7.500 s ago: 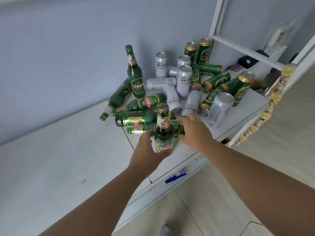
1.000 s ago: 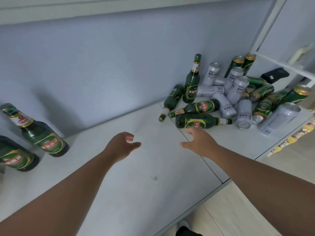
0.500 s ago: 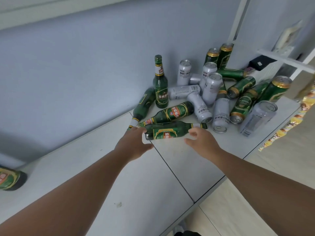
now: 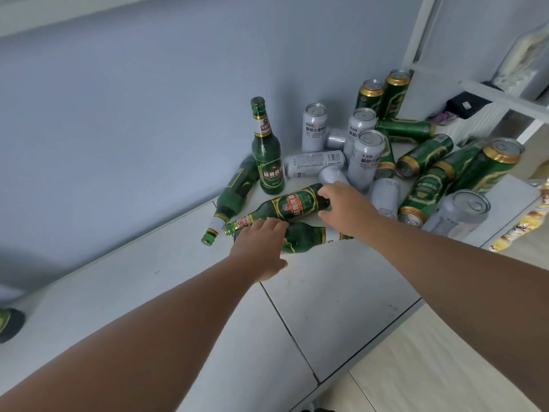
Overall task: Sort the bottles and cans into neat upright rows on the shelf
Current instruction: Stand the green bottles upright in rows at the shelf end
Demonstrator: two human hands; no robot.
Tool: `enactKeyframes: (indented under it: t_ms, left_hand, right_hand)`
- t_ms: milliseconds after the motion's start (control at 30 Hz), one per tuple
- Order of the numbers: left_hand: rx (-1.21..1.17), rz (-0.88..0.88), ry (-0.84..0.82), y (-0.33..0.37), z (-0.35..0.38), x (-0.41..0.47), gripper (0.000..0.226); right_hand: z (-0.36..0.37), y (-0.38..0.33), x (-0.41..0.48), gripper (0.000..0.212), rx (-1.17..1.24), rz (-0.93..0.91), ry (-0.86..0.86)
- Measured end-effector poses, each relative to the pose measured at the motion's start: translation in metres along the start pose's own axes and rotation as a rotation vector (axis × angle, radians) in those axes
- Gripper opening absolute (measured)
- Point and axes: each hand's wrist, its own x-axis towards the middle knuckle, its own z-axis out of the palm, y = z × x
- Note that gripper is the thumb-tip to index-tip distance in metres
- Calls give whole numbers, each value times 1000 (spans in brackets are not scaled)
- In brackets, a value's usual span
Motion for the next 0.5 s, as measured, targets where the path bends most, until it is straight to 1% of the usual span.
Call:
enactKeyframes:
  t_ms: [67, 200, 400, 500]
  left_hand:
    - [18, 33, 20, 9, 3, 7, 86]
    - [61, 58, 79, 22, 9, 23, 78]
    - [148, 83, 66, 34, 17, 40, 64]
    - [193, 125, 104, 34, 18, 44, 58]
  right_hand:
    - [1, 1, 12, 44, -59, -36, -18]
    - [3, 3, 36, 42, -173, -130, -56]
    - [9, -5, 68, 40, -299, -299, -171]
    - [12, -10, 79, 44, -379, -366, -247]
